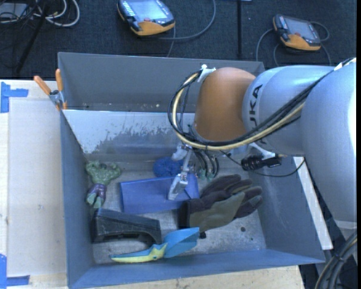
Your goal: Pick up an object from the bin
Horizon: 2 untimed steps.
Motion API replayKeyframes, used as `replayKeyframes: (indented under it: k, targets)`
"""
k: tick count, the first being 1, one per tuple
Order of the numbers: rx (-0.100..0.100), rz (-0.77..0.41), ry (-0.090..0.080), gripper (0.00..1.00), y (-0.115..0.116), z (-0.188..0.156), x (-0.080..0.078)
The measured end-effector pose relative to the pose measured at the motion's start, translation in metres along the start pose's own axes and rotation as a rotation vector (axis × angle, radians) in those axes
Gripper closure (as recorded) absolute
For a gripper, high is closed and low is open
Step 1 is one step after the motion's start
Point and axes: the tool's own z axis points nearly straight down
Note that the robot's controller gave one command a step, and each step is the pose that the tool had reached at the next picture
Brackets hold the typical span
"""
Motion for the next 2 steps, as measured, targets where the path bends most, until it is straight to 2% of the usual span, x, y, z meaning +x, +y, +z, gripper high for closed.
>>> replayKeyframes:
  k: [1, 2]
  targets:
    - [-0.003, -0.061, -0.016, 0.0, 0.0049, 0.029, -0.0098]
    - [-0.007, -0.06, -0.022, 1.0, 0.0056, 0.0281, -0.0112]
